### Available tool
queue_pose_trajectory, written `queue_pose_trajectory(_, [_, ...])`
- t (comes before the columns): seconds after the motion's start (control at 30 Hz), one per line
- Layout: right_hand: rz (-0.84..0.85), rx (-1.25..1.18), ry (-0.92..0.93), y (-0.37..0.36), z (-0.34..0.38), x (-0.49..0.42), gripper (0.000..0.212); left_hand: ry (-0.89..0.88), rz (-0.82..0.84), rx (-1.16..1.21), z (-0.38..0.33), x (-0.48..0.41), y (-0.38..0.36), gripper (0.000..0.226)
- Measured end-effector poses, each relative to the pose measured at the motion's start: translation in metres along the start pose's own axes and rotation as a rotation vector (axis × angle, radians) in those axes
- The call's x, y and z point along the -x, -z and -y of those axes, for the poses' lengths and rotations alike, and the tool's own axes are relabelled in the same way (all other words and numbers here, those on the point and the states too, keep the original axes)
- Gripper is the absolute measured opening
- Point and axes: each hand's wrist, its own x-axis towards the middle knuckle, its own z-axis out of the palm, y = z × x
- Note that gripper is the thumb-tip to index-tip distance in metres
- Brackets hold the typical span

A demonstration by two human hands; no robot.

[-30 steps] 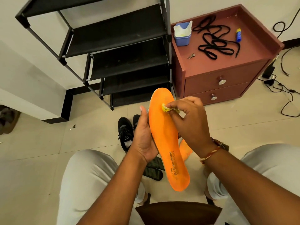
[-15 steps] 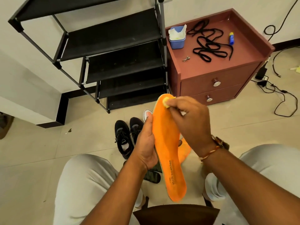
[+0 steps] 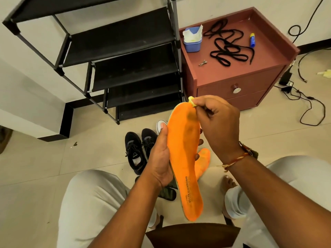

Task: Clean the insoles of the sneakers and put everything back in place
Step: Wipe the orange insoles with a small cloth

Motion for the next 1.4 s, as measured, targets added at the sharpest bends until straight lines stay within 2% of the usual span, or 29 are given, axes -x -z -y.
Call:
queue_pose_trajectory(0.1, [-0.083, 0.014, 0.056, 0.002, -0.001, -0.003, 0.015, -0.006, -0.015, 0.024, -0.002, 0.000, 0.000, 0.068])
queue_pose_trajectory(0.17, [-0.077, 0.037, 0.100, 0.000, 0.001, 0.000, 0.017, -0.008, -0.029, 0.022, -0.003, -0.001, 0.001, 0.067])
queue_pose_trajectory(0.3, [0.134, 0.080, 0.089, -0.011, 0.005, 0.014, 0.022, -0.013, -0.049, 0.013, -0.001, -0.004, 0.004, 0.070])
queue_pose_trajectory(0.4, [0.184, 0.061, 0.059, -0.015, 0.015, 0.021, 0.022, -0.052, -0.060, 0.015, -0.002, -0.003, 0.006, 0.063])
queue_pose_trajectory(0.5, [0.341, -0.039, 0.118, -0.022, 0.040, 0.041, 0.019, -0.075, -0.076, 0.086, -0.008, -0.004, 0.011, 0.076])
queue_pose_trajectory(0.57, [0.380, -0.034, 0.138, -0.023, 0.046, 0.046, 0.018, -0.079, -0.085, 0.119, -0.009, -0.005, 0.014, 0.080])
queue_pose_trajectory(0.73, [0.143, 0.084, 0.037, -0.012, 0.009, 0.014, 0.015, -0.094, -0.073, 0.068, -0.008, -0.003, 0.009, 0.061])
queue_pose_trajectory(0.8, [0.175, 0.066, 0.046, -0.014, 0.018, 0.024, 0.015, -0.087, -0.087, 0.062, -0.007, -0.004, 0.010, 0.066])
queue_pose_trajectory(0.93, [0.352, -0.007, 0.123, -0.024, 0.055, 0.056, 0.014, -0.082, -0.090, 0.148, -0.008, -0.006, 0.014, 0.082])
queue_pose_trajectory(1.0, [0.322, 0.019, 0.130, -0.024, 0.042, 0.044, 0.015, -0.089, -0.067, 0.137, -0.007, -0.006, 0.015, 0.079])
queue_pose_trajectory(1.13, [0.125, 0.094, 0.021, -0.012, 0.009, 0.015, 0.016, -0.054, -0.041, 0.047, -0.004, -0.001, 0.009, 0.063])
queue_pose_trajectory(1.2, [0.132, 0.076, 0.034, -0.013, 0.019, 0.023, 0.016, -0.045, -0.055, 0.034, -0.002, 0.000, 0.005, 0.063])
queue_pose_trajectory(1.3, [0.252, 0.032, 0.133, -0.018, 0.035, 0.037, 0.015, -0.045, -0.066, 0.073, -0.002, 0.000, 0.003, 0.064])
queue_pose_trajectory(1.33, [0.254, 0.033, 0.141, -0.017, 0.032, 0.032, 0.015, -0.043, -0.062, 0.057, -0.002, 0.000, 0.002, 0.062])
queue_pose_trajectory(1.4, [0.156, 0.057, 0.087, -0.013, 0.017, 0.016, 0.014, -0.026, -0.048, -0.009, 0.000, 0.000, 0.003, 0.058])
